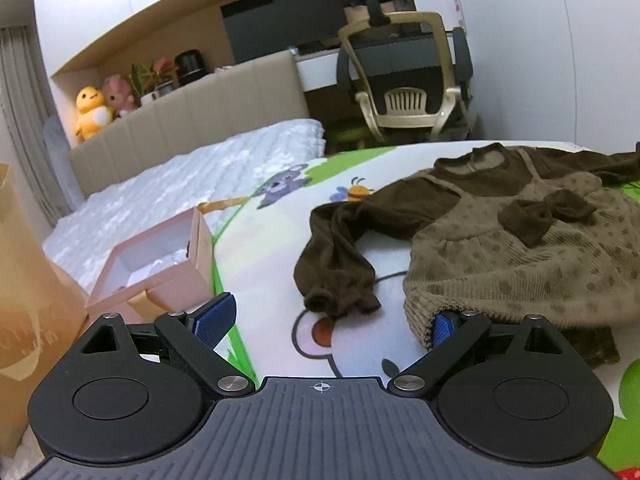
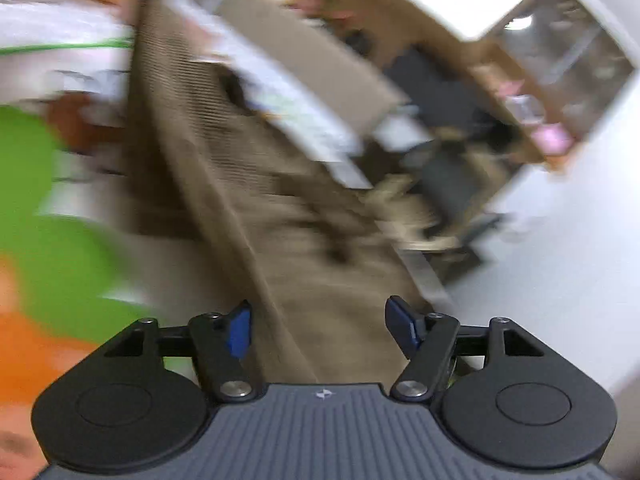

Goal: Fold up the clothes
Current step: 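Lay the dress flat on the mat and open both grippers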

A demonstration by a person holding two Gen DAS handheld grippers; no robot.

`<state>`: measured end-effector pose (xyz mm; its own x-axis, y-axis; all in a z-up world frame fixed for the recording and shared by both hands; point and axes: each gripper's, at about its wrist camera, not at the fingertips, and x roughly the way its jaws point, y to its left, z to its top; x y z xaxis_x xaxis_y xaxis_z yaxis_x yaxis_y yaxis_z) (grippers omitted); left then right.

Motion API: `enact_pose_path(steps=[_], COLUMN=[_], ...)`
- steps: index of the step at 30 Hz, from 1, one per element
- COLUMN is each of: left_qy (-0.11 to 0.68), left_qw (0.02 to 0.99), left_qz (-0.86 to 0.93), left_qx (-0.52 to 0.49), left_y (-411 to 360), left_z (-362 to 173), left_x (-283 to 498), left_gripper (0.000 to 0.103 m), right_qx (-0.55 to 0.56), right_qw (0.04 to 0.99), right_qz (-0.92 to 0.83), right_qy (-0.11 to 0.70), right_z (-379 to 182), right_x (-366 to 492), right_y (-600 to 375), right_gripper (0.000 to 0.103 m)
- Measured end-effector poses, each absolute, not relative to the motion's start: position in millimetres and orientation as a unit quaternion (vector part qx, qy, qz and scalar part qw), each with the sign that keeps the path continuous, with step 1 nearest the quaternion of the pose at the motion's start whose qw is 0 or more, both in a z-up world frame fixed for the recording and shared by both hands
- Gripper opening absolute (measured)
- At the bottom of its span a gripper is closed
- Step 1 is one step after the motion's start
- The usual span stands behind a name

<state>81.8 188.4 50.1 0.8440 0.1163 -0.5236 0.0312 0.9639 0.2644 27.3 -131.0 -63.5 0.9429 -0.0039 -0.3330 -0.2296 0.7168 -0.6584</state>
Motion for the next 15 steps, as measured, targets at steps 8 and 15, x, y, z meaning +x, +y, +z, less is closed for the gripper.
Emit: enact_pose_path(steps=[8,15], left_qy=[0.311,0.287], left_qw=[0.943,0.948], left_qz=[0.006,0.015], left_qx=[0.117,0.135], left_y=[188,187], left_z=[27,44], left_x=[87,76], left_gripper=[0.097,0.097], right_qx=[-0.338,-0.268], right_qw=[0.908,0.959], right_qz=[-0.036,-0.035], right_qy=[0.244,0.085], right_z=[-89,13], right_x=[37,6], right_y=[-219,-196], right_gripper=[0.057,0.031])
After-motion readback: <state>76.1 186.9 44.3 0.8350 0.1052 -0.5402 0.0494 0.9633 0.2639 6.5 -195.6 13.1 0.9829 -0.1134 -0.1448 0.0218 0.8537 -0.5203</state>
